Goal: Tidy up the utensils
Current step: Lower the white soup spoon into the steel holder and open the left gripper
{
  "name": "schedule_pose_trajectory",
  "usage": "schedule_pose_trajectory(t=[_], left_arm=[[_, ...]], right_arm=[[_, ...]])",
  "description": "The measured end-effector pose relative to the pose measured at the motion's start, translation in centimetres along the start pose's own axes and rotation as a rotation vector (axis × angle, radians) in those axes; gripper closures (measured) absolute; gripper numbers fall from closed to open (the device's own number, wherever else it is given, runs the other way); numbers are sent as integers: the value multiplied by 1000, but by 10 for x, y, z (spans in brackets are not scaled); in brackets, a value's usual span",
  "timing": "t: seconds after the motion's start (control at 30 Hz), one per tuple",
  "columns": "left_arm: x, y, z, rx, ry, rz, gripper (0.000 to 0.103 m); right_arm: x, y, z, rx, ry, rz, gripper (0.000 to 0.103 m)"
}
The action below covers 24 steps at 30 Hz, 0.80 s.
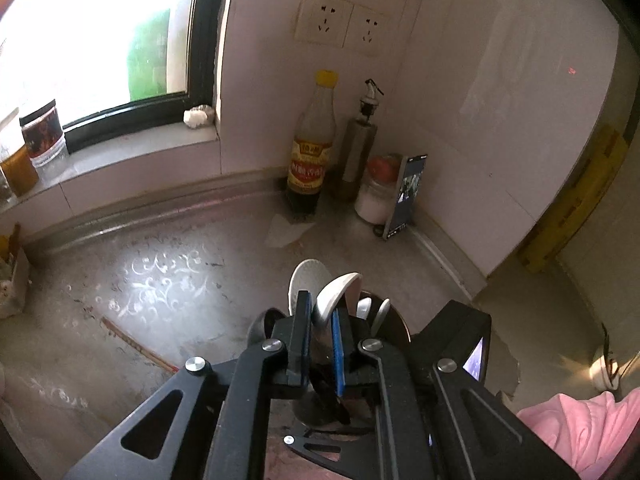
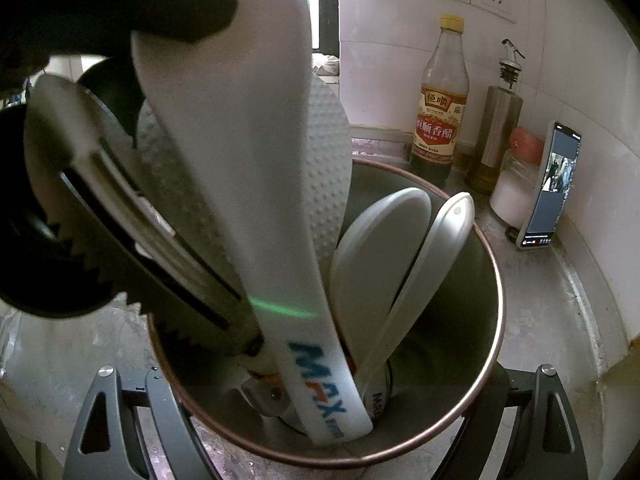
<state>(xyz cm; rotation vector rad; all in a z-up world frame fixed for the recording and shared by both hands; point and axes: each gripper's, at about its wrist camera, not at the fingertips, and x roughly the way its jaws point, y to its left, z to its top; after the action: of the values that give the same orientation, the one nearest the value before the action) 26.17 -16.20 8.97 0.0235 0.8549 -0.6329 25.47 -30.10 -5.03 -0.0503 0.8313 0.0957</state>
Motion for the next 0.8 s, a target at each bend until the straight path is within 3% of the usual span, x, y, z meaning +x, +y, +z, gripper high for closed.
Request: schedule_pose_trajectory(t=[0.37, 0.8], left_arm=[[-6, -1, 0, -3, 0, -19, 81], [-41, 7, 10, -12, -106, 25, 77]], right_arm=[[0, 1, 0, -1, 0, -2, 13], [0, 0, 1, 2, -1, -1, 13]])
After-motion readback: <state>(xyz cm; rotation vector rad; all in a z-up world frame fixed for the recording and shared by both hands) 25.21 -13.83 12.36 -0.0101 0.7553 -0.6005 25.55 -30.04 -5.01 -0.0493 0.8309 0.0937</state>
